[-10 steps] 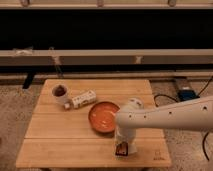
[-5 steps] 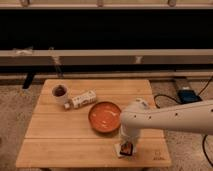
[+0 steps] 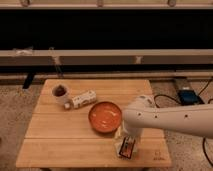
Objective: Place the eraser on the white sponge
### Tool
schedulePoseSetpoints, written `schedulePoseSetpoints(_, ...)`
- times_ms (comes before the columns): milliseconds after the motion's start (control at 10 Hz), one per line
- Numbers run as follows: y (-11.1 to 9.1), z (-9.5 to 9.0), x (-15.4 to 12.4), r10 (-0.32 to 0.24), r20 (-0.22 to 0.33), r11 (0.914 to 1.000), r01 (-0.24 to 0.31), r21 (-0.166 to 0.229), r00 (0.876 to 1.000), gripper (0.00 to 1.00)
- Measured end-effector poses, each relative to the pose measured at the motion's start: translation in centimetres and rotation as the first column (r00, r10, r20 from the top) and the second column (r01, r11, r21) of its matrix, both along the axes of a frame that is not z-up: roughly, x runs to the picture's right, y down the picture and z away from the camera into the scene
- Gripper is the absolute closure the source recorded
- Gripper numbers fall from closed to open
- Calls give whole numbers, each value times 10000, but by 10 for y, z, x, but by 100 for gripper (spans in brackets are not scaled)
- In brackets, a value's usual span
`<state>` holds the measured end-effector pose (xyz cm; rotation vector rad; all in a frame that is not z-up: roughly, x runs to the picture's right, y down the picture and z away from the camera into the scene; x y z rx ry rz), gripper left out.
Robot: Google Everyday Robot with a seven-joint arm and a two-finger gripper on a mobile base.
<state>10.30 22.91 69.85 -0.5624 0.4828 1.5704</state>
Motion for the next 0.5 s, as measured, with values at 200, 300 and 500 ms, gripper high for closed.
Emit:
schedulePoseSetpoints(200,-30,-16,-10,-196,719,9986,161,494,9972,30)
schedulePoseSetpoints(300,-44,-22,-16,-353,1278,9974,270,665,9912,30)
schedulePoseSetpoints(500,-62,-28,-28,-592,2160,9948,396,937,9746,30)
